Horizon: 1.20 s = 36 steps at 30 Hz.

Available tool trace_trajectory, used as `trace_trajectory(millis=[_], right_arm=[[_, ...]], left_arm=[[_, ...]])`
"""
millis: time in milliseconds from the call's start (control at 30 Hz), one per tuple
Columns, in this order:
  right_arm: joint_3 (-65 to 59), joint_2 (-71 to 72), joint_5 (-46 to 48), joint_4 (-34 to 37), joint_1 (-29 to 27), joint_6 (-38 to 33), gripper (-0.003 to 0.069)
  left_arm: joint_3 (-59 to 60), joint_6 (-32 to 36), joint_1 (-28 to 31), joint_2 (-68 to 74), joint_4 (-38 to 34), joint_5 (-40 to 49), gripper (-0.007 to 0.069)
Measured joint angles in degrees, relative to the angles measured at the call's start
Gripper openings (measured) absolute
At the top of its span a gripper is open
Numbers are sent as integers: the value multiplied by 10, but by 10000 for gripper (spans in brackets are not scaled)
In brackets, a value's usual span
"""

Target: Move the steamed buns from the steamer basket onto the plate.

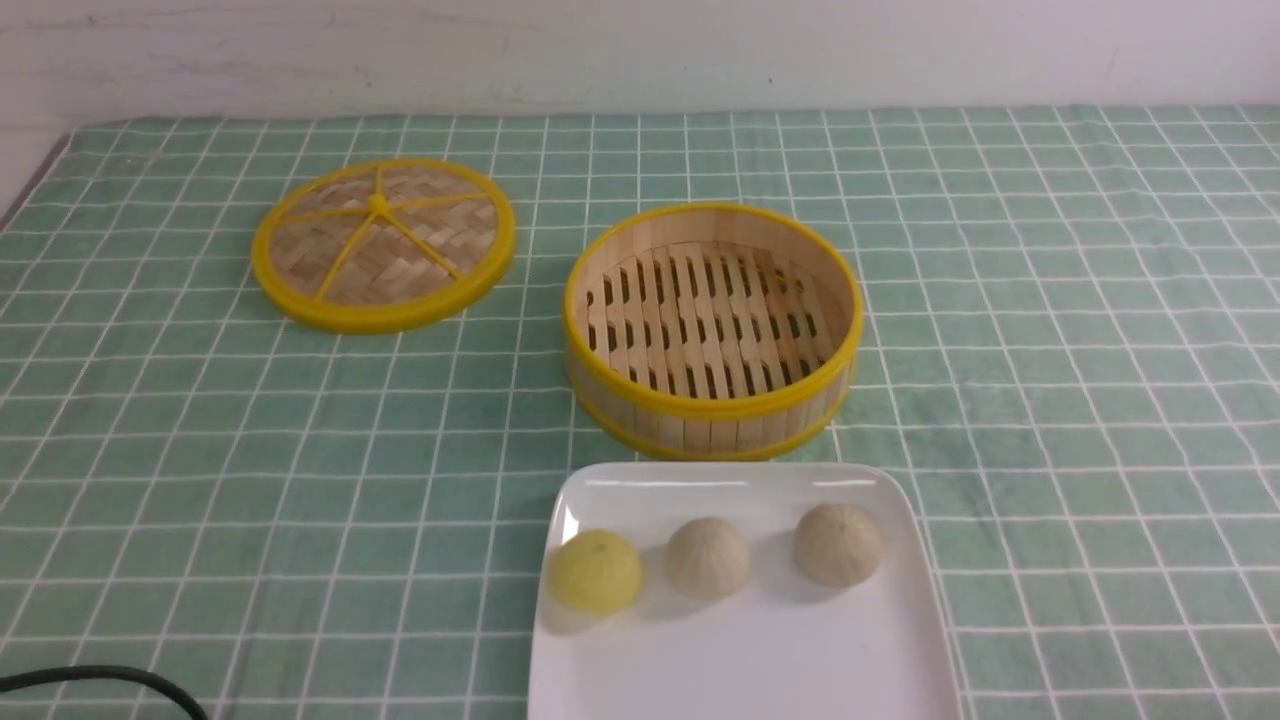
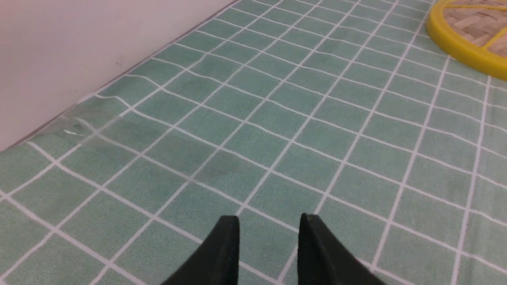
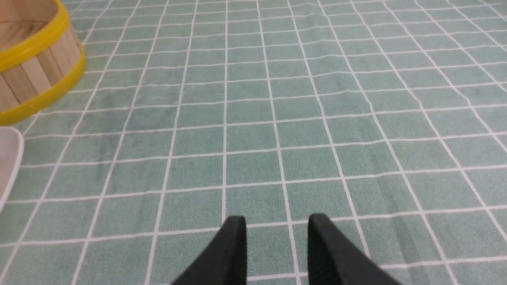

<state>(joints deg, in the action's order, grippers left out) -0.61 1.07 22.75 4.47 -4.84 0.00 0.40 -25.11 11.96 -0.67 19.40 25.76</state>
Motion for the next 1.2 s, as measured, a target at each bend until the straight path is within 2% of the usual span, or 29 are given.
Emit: trace_trajectory(millis=[133,167,200,267,333,500,1200], right_arm=[[0,0,0,0,0,0,239],[0,0,0,0,0,0,239],[0,0,0,0,0,0,239],[0,0,0,0,0,0,239],[0,0,0,0,0,0,239],[0,0,0,0,0,0,239],[0,0,0,0,0,0,239]], left_arm=[[4,190,0,0,-125,-12,240],[3,190,0,0,-131,-14,240],[5,246,0,0,-170,-21,240],[6,285,0,0,-202,-30,240],[6,275,0,0,-204,-30,240],[6,174,0,0,-151,-32,240],[7,160,0,0,-129,-34,240]])
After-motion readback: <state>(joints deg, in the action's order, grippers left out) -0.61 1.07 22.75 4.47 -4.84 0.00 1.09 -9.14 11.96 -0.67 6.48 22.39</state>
